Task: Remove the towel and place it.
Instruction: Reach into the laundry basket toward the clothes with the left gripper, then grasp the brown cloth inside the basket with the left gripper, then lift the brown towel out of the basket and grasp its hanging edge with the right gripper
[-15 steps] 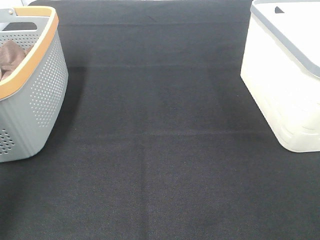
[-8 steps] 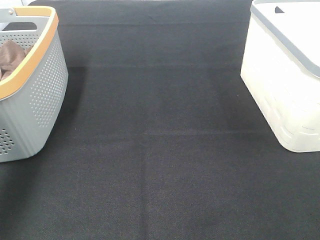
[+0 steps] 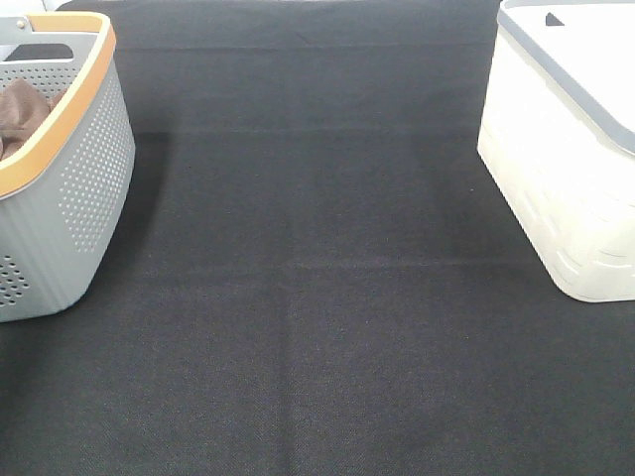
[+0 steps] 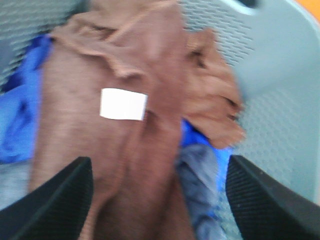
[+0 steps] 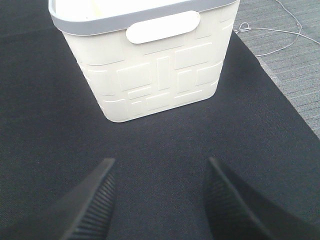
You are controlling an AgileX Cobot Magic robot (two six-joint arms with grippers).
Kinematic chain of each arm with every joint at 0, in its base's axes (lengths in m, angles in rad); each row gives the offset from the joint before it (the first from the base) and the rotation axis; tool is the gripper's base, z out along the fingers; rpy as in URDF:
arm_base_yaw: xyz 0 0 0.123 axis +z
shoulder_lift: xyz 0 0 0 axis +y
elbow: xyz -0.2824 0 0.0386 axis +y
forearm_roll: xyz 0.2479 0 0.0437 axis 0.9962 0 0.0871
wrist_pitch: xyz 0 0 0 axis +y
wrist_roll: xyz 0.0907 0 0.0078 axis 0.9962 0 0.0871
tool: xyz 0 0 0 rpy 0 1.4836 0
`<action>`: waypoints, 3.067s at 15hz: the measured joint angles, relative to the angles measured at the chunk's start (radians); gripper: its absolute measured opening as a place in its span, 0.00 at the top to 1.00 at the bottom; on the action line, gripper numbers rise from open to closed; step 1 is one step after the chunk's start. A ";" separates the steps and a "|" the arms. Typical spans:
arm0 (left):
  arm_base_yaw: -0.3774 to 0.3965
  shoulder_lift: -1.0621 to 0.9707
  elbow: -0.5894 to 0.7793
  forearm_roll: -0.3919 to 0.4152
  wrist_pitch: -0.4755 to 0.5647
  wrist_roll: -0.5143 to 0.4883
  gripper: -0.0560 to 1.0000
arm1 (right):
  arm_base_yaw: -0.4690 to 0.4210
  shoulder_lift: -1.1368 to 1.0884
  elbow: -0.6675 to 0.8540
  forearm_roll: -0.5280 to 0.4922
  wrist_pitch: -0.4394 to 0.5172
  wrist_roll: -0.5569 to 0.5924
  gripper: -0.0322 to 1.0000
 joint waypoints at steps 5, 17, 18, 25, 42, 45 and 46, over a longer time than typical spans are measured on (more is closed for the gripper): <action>0.118 0.059 -0.013 -0.115 -0.029 -0.019 0.28 | 0.000 0.000 0.000 0.000 0.000 0.000 0.47; 0.127 0.305 -0.162 -0.256 -0.167 -0.019 0.33 | 0.000 0.000 0.000 0.000 0.000 0.000 0.47; 0.127 0.315 -0.172 -0.258 -0.167 -0.019 0.43 | 0.000 0.000 0.000 0.000 0.000 0.000 0.47; 0.127 0.320 -0.174 -0.265 -0.140 -0.010 0.95 | 0.000 0.000 0.000 0.000 0.000 0.000 0.47; -0.007 -0.189 -0.174 -0.539 -0.227 0.746 0.95 | 0.000 0.000 0.000 0.000 0.000 0.000 0.47; -0.087 -0.230 -0.174 -0.549 -0.330 0.787 0.95 | 0.000 0.008 0.000 0.024 -0.006 -0.035 0.47; -0.125 -0.237 -0.175 -0.550 -0.369 0.803 0.95 | 0.000 0.032 0.000 0.057 -0.013 -0.082 0.47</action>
